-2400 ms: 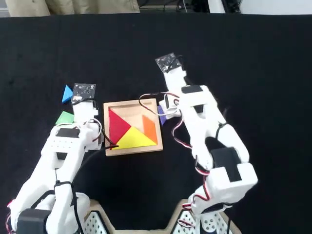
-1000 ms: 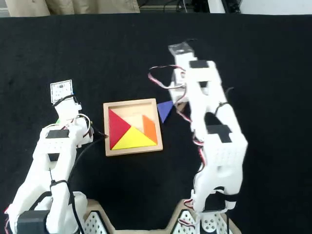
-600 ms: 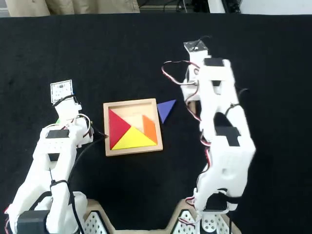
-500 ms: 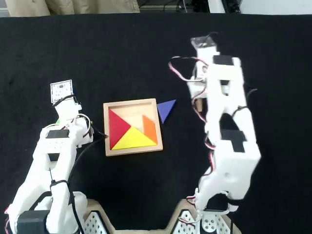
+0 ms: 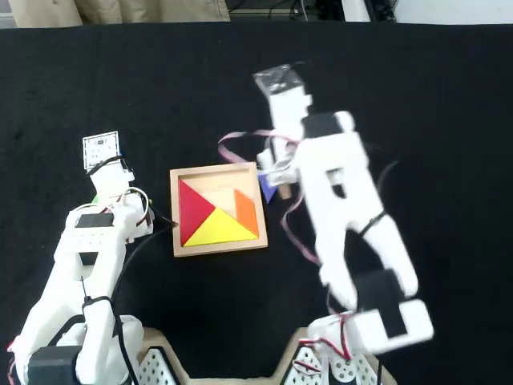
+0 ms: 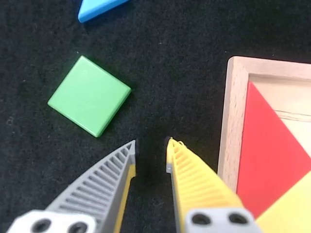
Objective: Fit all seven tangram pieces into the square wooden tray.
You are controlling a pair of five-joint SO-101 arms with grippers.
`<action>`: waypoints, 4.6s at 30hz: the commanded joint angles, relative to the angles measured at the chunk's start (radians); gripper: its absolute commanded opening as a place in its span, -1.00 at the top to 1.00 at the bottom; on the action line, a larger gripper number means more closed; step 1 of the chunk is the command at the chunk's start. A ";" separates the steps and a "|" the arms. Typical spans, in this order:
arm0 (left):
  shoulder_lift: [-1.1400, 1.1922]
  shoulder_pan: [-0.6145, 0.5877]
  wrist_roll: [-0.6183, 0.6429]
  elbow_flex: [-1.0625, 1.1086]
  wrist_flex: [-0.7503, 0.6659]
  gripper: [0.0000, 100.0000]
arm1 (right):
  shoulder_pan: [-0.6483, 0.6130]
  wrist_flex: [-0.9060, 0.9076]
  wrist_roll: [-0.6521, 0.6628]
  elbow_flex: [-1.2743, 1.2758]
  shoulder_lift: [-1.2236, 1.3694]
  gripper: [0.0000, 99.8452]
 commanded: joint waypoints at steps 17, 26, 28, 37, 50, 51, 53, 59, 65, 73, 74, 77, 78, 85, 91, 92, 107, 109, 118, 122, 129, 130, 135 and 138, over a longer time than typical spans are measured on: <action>-0.031 0.004 0.009 -0.002 -0.018 0.78 | -0.293 -0.341 -0.278 0.133 0.114 0.98; -0.031 0.005 0.009 -0.002 -0.018 0.78 | -0.288 -0.318 -0.278 0.065 0.203 0.98; -0.031 0.005 0.009 -0.002 -0.018 0.78 | -0.287 -0.318 -0.278 0.051 0.214 0.98; -0.031 0.008 0.009 -0.001 -0.018 0.78 | -0.245 -0.321 -0.275 0.042 0.213 0.98; -0.031 0.008 0.009 -0.001 -0.018 0.78 | -0.239 -0.342 -0.272 0.044 0.220 0.97; -0.031 0.008 0.009 -0.001 -0.018 0.78 | -0.238 -0.342 -0.272 0.044 0.220 0.97; -0.031 0.008 0.009 -0.001 -0.018 0.78 | -0.238 -0.341 -0.272 0.044 0.220 0.97; -0.031 0.007 0.009 -0.001 -0.018 0.78 | -0.238 -0.333 -0.272 0.050 0.220 0.65; -0.031 0.008 0.009 -0.001 -0.018 0.78 | -0.242 -0.333 -0.269 0.054 0.214 0.64; -0.031 0.012 0.009 -0.001 -0.018 0.78 | -0.281 -0.333 -0.229 0.058 0.219 0.65; -0.031 0.012 0.009 -0.001 -0.018 0.78 | -0.299 -0.333 -0.229 0.058 0.220 0.65; -0.031 0.012 0.009 -0.001 -0.018 0.78 | -0.333 -0.333 -0.229 0.068 0.214 0.65; -0.031 0.013 0.009 -0.001 -0.018 0.78 | -0.338 -0.333 -0.227 0.068 0.213 0.65; -0.031 0.013 0.009 -0.001 -0.018 0.78 | -0.334 -0.333 -0.224 0.062 0.211 0.65; -0.031 0.013 0.009 -0.001 -0.018 0.78 | -0.373 -0.305 -0.222 0.053 0.211 0.65; -0.031 0.013 0.009 -0.001 -0.018 0.78 | -0.382 -0.304 -0.222 0.051 0.211 0.65; -0.031 -0.074 0.094 -0.005 -0.014 0.78 | -0.393 -0.342 -0.219 0.044 0.142 0.65; -0.031 -0.079 0.094 -0.005 -0.014 0.78 | -0.391 -0.384 -0.201 0.044 0.145 0.65; -0.031 -0.074 0.089 -0.005 -0.018 0.78 | -0.376 -0.417 -0.126 -0.068 0.297 0.83; -0.031 -0.073 0.087 -0.005 -0.018 0.78 | -0.348 -0.376 -0.127 -0.128 0.361 0.90; -0.031 -0.073 0.086 -0.005 -0.018 0.78 | -0.278 -0.275 -0.129 -0.173 0.397 0.91; -0.031 -0.073 0.086 -0.005 -0.018 0.78 | -0.270 -0.270 -0.129 -0.173 0.398 0.91; -0.031 -0.073 0.086 -0.005 -0.018 0.78 | -0.259 -0.239 -0.123 -0.156 0.398 0.91; -0.031 -0.073 0.086 -0.005 -0.018 0.78 | -0.262 -0.239 -0.123 -0.136 0.390 0.91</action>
